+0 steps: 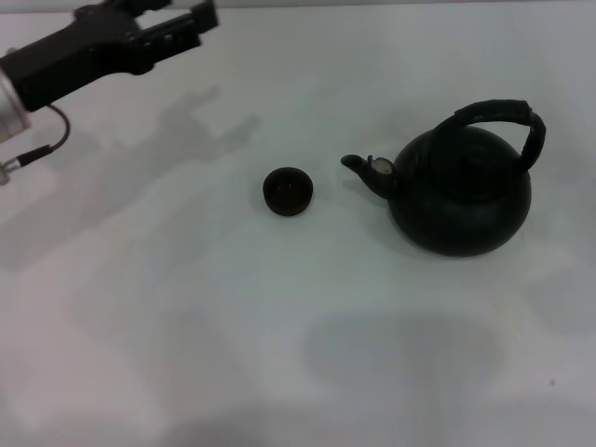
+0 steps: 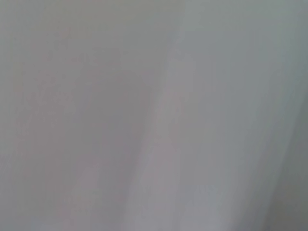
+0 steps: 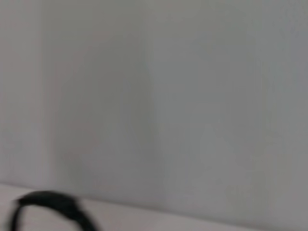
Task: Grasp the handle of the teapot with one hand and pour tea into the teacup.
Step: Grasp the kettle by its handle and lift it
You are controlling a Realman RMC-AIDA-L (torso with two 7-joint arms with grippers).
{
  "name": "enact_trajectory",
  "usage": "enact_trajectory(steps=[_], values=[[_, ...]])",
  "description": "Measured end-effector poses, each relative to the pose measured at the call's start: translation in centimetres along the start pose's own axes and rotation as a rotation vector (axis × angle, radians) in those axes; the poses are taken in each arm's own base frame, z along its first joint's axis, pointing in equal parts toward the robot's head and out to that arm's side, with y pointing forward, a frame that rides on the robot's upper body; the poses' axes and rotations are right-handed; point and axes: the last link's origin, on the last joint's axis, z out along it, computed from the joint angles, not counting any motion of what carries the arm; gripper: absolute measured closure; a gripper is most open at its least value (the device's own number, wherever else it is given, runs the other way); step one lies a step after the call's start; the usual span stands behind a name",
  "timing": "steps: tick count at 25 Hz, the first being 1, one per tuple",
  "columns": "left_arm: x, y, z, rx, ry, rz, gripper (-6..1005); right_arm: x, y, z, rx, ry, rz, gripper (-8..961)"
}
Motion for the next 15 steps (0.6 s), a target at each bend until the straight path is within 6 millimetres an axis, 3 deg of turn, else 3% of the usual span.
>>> enact_trajectory(steps=[7,15], values=[[-2.2,-1.0,-1.2,0.085,0.09,0.069,124,1.0,3.0,1.8,-0.154,0.06,0.058,108],[-3.0,-1.2,-1.5,0.112,0.105,0.091,125,1.5,3.7,4.7,-0.192,0.056,0.038,118]])
